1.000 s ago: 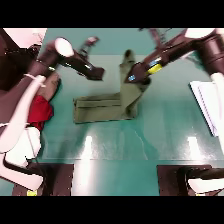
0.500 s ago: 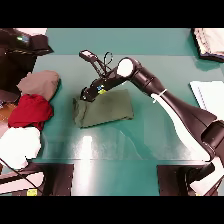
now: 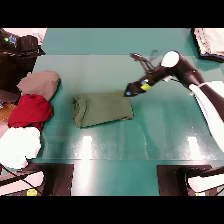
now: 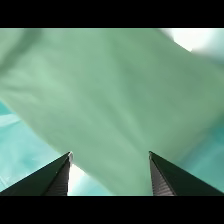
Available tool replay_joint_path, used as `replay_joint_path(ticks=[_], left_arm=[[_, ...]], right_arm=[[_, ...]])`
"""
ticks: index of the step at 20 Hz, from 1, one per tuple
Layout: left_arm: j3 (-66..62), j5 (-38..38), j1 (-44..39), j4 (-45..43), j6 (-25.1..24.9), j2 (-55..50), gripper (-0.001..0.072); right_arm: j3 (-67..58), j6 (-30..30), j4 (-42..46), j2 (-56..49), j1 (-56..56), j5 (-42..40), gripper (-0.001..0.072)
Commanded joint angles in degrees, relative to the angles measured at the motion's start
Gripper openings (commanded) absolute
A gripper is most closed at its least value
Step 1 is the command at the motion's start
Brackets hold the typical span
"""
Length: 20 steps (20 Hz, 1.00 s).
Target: Fold the shirts.
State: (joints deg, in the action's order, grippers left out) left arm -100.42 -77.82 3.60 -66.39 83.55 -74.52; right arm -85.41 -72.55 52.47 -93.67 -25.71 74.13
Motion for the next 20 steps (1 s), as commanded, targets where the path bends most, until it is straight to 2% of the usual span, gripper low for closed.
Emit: replay_joint_path(ticks=[1, 4, 6, 12, 14, 16, 18, 19, 20], left_arm=[[0.02, 0.13, 0.07, 0.74, 0.0, -0.24, 0.0022], [0.0, 1.11, 0.07, 0.81, 0.0, -0.35, 0.0022], [0.0, 1.57, 0.07, 0.81, -0.04, -0.35, 0.0022], [0.0, 1.49, 0.09, 0.83, -1.51, -0.35, 0.0022], [0.0, 1.51, 0.09, 0.83, -1.51, -0.35, 0.0022], [0.0, 1.46, 0.07, 0.83, -1.57, -0.35, 0.0022], [0.0, 1.36, 0.07, 0.87, -2.05, -0.35, 0.0022], [0.02, 1.33, 0.07, 1.29, -2.03, -0.35, 0.0022], [0.02, 1.31, 0.07, 2.23, -2.05, -0.35, 0.0022]], right_arm=[[14.36, -0.35, -9.29, 2.93, 9.46, -4.9, 0.0597], [18.93, 4.55, -18.36, -0.37, 11.45, -5.44, 0.0603], [18.27, 5.14, -22.47, -3.93, 10.27, -5.55, 0.0603], [7.78, 5.11, -29.18, -14.8, 1.84, -4.07, 0.06], [4.76, 5.11, -28.94, -17.07, -0.76, -2.93, 0.0585], [3.93, 5.4, -28.7, -17.55, -2.73, -3.19, 0.0481], [3.91, 7.76, -28.74, -17.42, -3.58, -3.19, 0.0102], [3.91, 8.57, -28.72, -17.22, -3.56, -3.21, 0.0025], [3.91, 9.42, -28.72, -16.76, -3.34, -3.43, 0.0024]])
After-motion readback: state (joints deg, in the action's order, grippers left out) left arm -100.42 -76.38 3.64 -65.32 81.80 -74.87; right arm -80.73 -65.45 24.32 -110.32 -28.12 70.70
